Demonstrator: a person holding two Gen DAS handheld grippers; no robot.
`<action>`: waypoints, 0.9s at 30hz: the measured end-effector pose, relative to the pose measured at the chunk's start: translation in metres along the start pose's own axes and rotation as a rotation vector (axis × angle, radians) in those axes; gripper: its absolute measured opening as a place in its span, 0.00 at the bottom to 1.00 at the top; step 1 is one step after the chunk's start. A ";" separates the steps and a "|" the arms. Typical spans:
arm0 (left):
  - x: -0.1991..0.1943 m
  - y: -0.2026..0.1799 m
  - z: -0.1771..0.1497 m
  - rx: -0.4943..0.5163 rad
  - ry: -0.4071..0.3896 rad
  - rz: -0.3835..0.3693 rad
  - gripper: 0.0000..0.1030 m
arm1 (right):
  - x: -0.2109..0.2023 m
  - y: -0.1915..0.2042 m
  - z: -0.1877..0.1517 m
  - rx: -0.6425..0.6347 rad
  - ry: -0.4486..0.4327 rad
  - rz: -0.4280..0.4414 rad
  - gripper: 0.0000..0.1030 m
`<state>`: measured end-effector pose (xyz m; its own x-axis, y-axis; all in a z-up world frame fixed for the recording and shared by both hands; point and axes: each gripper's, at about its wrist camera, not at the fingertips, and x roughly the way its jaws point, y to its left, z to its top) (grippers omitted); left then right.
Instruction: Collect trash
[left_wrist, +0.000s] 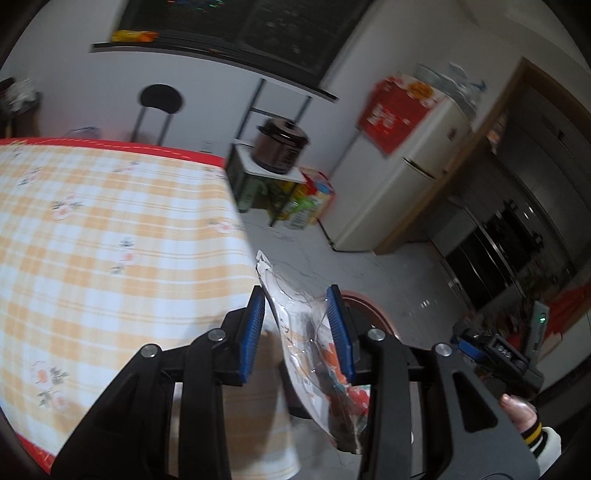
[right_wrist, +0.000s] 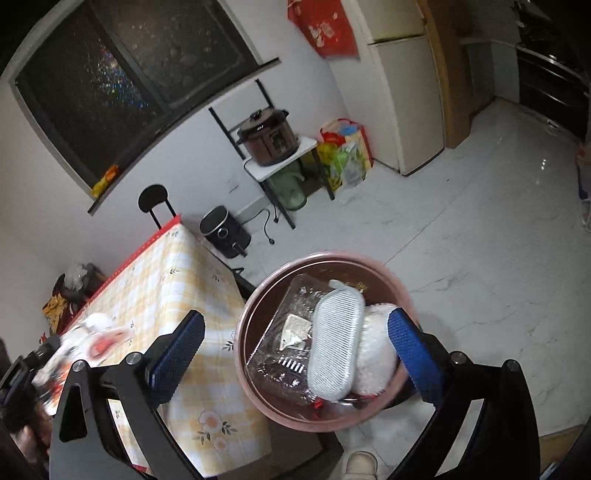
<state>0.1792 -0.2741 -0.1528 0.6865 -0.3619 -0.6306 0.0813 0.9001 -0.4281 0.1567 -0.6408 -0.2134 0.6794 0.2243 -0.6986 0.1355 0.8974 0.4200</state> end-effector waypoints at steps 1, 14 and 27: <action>0.009 -0.009 0.000 0.014 0.012 -0.015 0.36 | -0.005 -0.004 0.000 0.003 -0.004 -0.002 0.95; 0.120 -0.103 -0.013 0.152 0.152 -0.124 0.36 | -0.051 -0.061 -0.030 0.047 -0.001 -0.103 0.95; 0.166 -0.110 -0.024 0.202 0.223 -0.073 0.82 | -0.059 -0.083 -0.050 0.096 0.012 -0.169 0.95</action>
<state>0.2670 -0.4393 -0.2256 0.5003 -0.4518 -0.7387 0.2821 0.8916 -0.3542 0.0696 -0.7097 -0.2362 0.6325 0.0789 -0.7706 0.3155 0.8823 0.3493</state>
